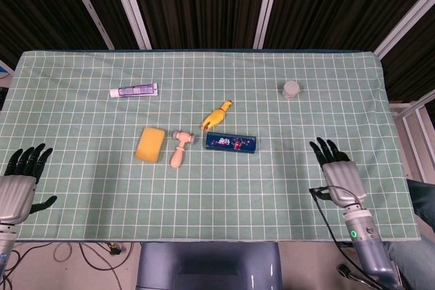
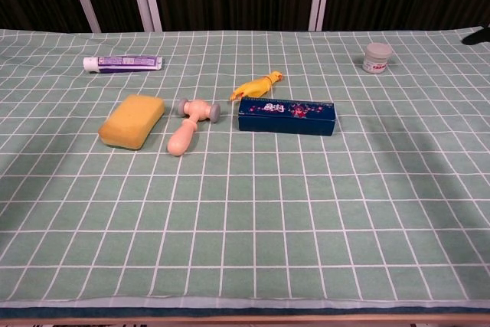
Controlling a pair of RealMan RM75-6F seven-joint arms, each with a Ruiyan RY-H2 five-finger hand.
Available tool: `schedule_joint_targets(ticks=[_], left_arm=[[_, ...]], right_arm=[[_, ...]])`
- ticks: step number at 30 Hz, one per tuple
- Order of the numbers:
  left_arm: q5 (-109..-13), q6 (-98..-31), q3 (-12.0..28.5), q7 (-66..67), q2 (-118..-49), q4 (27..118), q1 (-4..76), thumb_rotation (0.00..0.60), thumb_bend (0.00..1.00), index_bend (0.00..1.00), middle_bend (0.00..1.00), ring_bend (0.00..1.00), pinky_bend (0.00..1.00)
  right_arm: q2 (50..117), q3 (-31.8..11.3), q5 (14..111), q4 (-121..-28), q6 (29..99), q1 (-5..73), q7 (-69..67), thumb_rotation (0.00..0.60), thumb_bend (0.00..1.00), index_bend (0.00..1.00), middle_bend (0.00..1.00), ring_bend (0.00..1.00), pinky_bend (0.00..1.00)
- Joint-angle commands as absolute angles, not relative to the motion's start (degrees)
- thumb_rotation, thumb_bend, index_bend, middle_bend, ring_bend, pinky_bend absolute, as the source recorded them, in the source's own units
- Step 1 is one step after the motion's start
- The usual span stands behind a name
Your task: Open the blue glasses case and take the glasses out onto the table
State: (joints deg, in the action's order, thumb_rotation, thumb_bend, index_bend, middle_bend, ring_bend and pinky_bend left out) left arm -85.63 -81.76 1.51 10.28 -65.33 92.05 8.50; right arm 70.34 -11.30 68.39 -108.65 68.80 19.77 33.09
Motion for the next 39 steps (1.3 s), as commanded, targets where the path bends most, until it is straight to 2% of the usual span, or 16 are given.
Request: schedule_joint_targets(ticks=[1,6,11,21,30,39], left_arm=[[-85.8,-81.9,1.56,10.15,-65.36,91.94,8.52,0.6,0.0,0.0,0.0,0.0,0.0],[-85.56,-81.52,1.58,9.59,-65.28,92.04,8.62,0.6,0.0,0.0,0.0,0.0,0.0],[-85.02,-81.02,1.73,9.18,-65.18,92.27,8.77,0.6,0.0,0.0,0.0,0.0,0.0],[-84.75,-80.11,1.6,8.14,-64.85,92.74,9.02,0.6,0.0,0.0,0.0,0.0,0.0],[-83.65,-79.06,1.69,7.15,-64.36,93.36,9.2,0.6,0.0,0.0,0.0,0.0,0.0],[-82.78,-77.86,1.68,6.83,-64.11,94.0,9.56,0.6,0.0,0.0,0.0,0.0,0.0]], right_arm=[[73.83,-15.38,60.22,-112.07,65.65,26.11,40.17,0.6,0.08,0.0,0.0,0.0,0.26],[78.79,-17.97,52.41,-110.75,65.18,32.38,45.82,0.6,0.1,0.01,0.0,0.0,0.26],[86.55,-20.08,41.2,-105.68,64.7,40.46,50.89,0.6,0.12,0.03,0.0,0.0,0.26],[95.95,-22.74,30.16,-96.97,65.57,50.46,53.7,0.6,0.17,0.07,0.0,0.0,0.26],[100.6,-25.73,22.35,-88.61,65.1,57.61,55.56,0.6,0.22,0.2,0.0,0.0,0.26],[103.95,-27.27,12.86,-83.5,65.7,63.56,59.34,0.6,0.29,0.22,0.0,0.0,0.26]])
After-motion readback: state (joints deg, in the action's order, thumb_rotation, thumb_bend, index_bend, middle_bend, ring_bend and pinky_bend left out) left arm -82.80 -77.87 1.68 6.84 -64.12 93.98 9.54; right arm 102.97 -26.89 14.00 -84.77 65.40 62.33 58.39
